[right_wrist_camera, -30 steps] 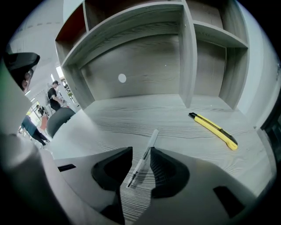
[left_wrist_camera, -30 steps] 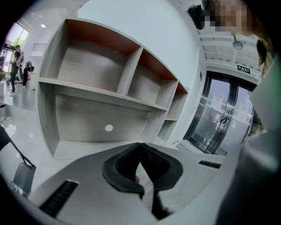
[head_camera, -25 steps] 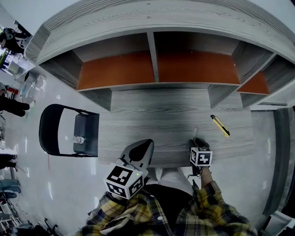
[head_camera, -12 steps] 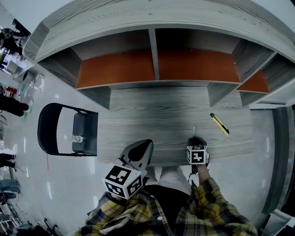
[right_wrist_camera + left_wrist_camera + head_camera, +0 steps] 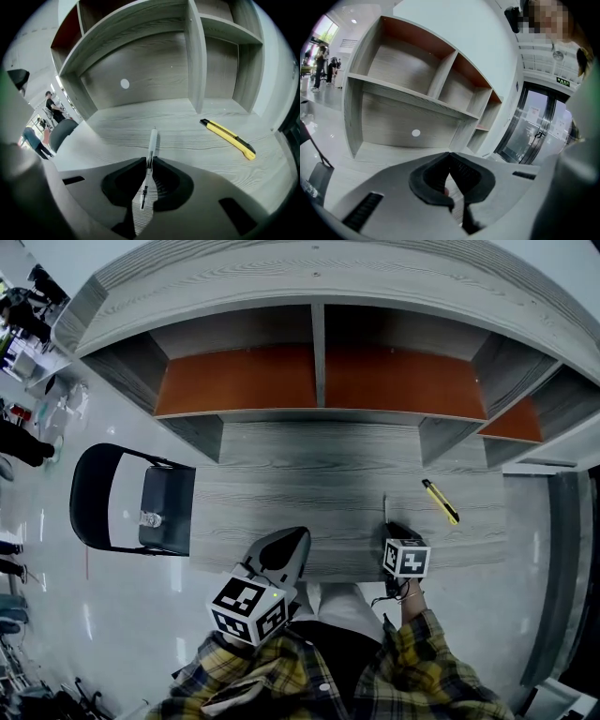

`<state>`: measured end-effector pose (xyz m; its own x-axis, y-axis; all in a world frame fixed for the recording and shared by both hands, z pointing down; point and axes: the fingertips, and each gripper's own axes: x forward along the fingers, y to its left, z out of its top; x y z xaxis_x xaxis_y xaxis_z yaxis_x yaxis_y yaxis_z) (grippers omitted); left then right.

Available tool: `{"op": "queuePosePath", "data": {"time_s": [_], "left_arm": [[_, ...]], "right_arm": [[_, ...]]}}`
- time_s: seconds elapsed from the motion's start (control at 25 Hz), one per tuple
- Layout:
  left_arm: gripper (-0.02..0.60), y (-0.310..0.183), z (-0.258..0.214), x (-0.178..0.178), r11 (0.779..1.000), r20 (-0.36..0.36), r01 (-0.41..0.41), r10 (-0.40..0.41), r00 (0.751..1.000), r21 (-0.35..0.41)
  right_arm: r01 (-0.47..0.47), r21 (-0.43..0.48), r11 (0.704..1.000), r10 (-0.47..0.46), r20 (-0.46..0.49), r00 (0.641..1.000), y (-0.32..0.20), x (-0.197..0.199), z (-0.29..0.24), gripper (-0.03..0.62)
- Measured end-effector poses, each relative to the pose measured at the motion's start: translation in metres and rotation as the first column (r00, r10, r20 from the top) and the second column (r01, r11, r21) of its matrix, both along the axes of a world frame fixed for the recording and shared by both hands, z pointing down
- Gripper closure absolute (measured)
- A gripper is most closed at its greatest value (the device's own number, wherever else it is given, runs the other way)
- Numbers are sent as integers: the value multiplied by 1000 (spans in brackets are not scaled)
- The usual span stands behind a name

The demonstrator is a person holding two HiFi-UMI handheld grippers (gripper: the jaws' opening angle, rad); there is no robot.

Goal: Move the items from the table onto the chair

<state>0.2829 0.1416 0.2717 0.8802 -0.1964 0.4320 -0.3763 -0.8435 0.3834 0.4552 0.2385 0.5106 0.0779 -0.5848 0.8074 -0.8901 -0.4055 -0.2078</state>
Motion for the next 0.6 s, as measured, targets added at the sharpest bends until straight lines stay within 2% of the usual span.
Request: {"op": "queuePosePath", "data": {"time_s": [0.16,0.28,0.48,0.6], "left_arm": [[577,-2,0,1,999,-15,39,-39,999,3],[577,-5,0,0,997,-27,76,-76,997,6],[577,-13,2,-10,984,-41,176,-175,984,6],[577,-20,4,-22,977,-33,212,-212,977,1]], "right_arm": [[51,79,996,-52,9,999,-15,-3,-28,537],[127,109,986,-128,-1,992,-25,-11,-43,537],[277,138,951,-278,-12,961,-50,-32,-59,537],[331,138,934,-334,2,942,-61,-51,-60,537]]}}
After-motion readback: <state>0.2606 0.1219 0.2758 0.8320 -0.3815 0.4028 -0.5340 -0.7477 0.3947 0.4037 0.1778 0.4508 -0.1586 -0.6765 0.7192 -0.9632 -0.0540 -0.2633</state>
